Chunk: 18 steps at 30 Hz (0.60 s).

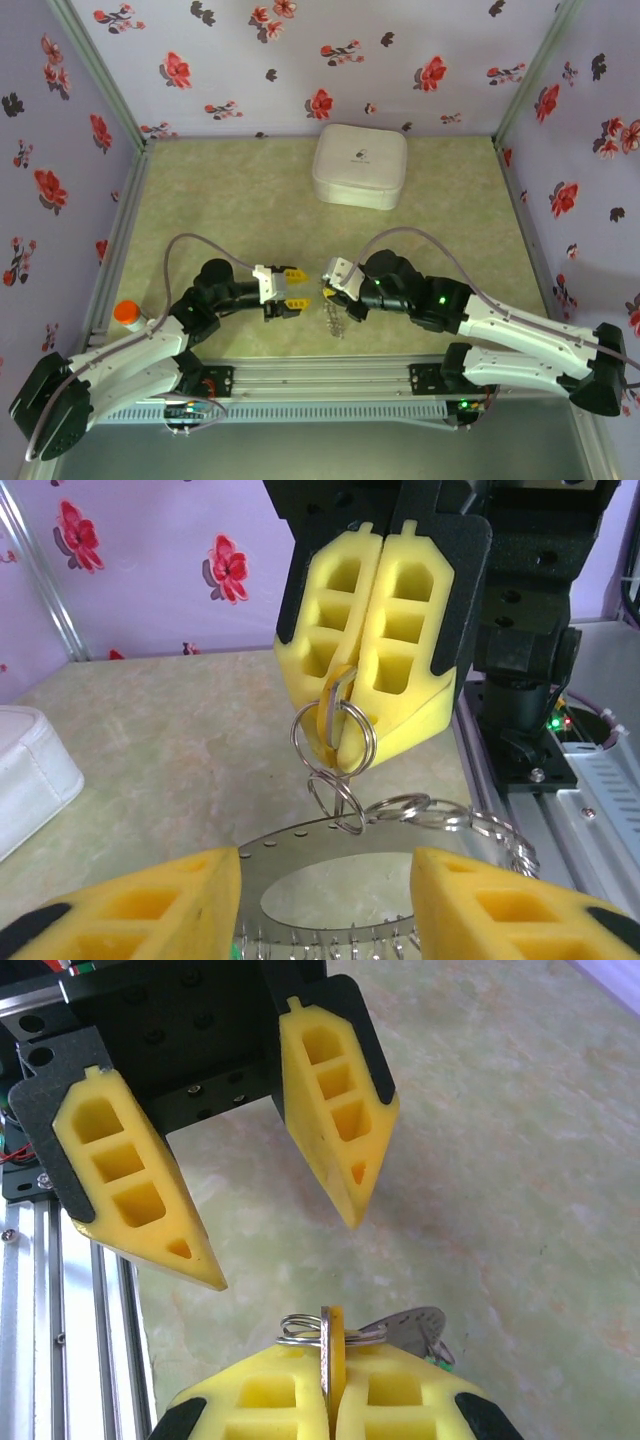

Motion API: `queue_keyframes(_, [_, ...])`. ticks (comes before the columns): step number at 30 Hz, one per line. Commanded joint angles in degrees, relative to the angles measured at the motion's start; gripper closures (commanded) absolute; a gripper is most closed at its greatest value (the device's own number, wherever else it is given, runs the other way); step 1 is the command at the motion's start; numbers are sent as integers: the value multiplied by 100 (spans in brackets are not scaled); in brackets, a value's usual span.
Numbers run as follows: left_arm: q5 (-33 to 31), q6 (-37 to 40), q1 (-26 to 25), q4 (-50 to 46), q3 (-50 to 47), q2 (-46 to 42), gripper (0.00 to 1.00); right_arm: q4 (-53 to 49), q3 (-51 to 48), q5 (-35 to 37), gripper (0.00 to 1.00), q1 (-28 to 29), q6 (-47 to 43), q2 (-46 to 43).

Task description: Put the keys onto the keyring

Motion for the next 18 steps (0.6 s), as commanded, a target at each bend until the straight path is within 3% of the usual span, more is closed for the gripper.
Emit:
queue_keyframes(1, [-435, 165, 15, 235, 3, -205, 44, -67, 248, 200, 100, 43, -185, 18])
queue_keyframes(7, [-2112, 562, 49, 386, -177, -600, 37, -84, 488, 342, 100, 51, -300, 474])
queue_keyframes(15, [-5057, 607, 434, 914, -216, -1180, 32, 1341, 924, -334, 100, 449, 38, 1787])
queue_keyframes(18, [-5819, 606, 642, 1005, -237, -1354, 31, 2067, 1067, -758, 100, 496, 276, 2295])
